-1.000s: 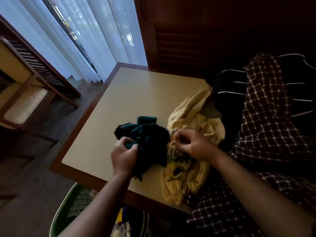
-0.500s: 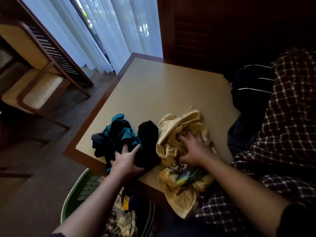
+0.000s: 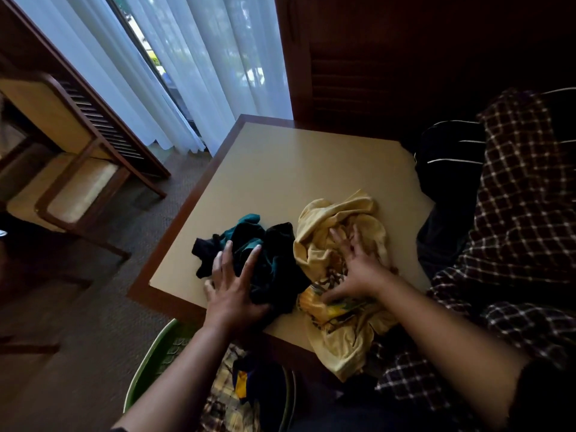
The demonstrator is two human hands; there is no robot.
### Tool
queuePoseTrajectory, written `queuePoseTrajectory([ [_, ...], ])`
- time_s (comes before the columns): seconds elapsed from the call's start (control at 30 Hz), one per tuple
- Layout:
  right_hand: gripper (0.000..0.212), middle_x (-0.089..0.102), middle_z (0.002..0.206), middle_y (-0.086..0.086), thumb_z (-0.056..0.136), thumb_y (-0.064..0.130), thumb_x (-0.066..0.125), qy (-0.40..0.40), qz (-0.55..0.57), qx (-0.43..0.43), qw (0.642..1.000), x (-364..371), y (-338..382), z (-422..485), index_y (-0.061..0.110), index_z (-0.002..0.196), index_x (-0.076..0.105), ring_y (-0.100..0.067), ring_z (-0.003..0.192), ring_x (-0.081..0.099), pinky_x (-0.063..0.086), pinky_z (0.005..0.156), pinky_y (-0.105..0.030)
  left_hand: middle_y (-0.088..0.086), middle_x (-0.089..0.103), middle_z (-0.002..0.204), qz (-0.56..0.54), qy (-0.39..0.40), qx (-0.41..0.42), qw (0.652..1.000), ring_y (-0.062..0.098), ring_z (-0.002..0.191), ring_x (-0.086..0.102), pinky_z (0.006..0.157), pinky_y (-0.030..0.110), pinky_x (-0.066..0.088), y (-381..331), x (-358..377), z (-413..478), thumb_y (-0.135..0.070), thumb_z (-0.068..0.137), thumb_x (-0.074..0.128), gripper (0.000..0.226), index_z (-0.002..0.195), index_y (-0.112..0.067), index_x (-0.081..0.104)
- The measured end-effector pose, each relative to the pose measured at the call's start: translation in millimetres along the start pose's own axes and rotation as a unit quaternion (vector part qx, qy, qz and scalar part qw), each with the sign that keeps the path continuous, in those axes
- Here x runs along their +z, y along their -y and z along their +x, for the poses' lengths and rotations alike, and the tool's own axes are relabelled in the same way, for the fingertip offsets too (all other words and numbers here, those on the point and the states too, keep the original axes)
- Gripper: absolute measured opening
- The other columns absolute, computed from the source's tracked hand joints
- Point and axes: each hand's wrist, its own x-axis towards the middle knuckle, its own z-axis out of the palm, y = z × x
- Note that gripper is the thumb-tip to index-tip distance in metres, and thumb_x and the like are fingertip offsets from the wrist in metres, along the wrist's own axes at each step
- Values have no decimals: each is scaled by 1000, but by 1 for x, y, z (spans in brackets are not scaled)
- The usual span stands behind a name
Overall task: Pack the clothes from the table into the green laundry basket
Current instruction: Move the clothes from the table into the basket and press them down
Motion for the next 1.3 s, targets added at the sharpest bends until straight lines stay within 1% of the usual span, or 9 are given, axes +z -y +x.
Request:
queuePoseTrajectory([
  [0.03, 148, -48, 154, 5, 48, 81, 80, 10, -28, 14, 999, 10, -1, 0, 60, 140, -35, -43, 148, -29, 7, 112, -79, 1, -37, 164, 23, 51, -20, 998, 39, 149, -36, 115, 71, 2, 0, 1, 3, -66, 68, 81, 127, 152, -62, -15],
  [0.1, 145, -44, 156, 3, 48, 87, 73, 10, -85, 28, 996, 27, 3, -2, 56, 144, -32, -44, 145, -34, 5, 104, -87, 0, -35, 165, 32, 158, -47, 986, 45, 145, -40, 113, 79, -2, 3, 4, 13, -60, 71, 82, 124, 152, -64, -12],
  [0.2, 138, -35, 162, 0, 52, 86, 71, 6, -102, 31, 994, 37, 15, -5, 53, 151, -19, -46, 146, -31, 4, 104, -87, 3, -10, 171, 5, 215, -65, 975, 49, 154, -1, 117, 72, 27, 5, 6, 20, -48, 74, 85, 111, 155, -59, 10],
  [0.33, 123, -21, 167, -1, 60, 83, 70, -25, -110, 19, 993, 45, 31, -9, 50, 155, -2, -44, 151, -16, 10, 110, -81, 8, 15, 167, 32, 162, -35, 986, 36, 141, 39, 104, 46, 53, 12, 4, 11, -31, 84, 79, 92, 156, -50, 26],
  [0.53, 94, 14, 165, -5, 71, 69, 71, -115, -125, -32, 985, 72, 53, -12, 50, 150, 24, -38, 146, 23, 28, 110, -68, -2, 51, 132, -57, 23, -45, 997, 28, 114, 55, 91, 47, 56, 29, 16, -40, -20, 84, 65, 60, 140, -42, 57],
  [0.73, 73, 49, 141, -2, 75, 51, 66, -147, -154, -98, 972, 91, 78, -25, 43, 143, 41, -34, 116, 52, 50, 94, -50, -6, 54, 125, -120, 0, -84, 989, 23, 104, 56, 78, 37, 58, 62, 31, -99, -17, 76, 65, 56, 127, -39, 65],
  [0.9, 71, 58, 127, -3, 72, 49, 63, -124, -163, -163, 965, 124, 110, -52, 41, 141, 47, -29, 104, 59, 54, 81, -41, 4, 62, 131, -296, 5, -205, 933, 25, 115, 65, 93, 32, 56, 97, 61, -167, -28, 62, 71, 52, 112, -40, 71],
  [1.0, 75, 60, 122, -1, 65, 52, 60, -94, -173, -193, 961, 146, 129, -74, 42, 139, 48, -27, 103, 61, 53, 76, -37, 8, 66, 116, -334, -4, -267, 904, 25, 101, 66, 87, 35, 56, 120, 76, -211, -27, 59, 71, 48, 105, -40, 70],
  [1.3, 65, 65, 104, 7, 67, 44, 70, -84, -123, -239, 960, 214, 146, -125, 40, 130, 56, -22, 91, 66, 53, 64, -34, 3, 54, 117, -339, -52, -265, 901, 27, 109, 62, 95, 35, 54, 172, 82, -261, -16, 69, 80, 56, 121, -32, 66],
])
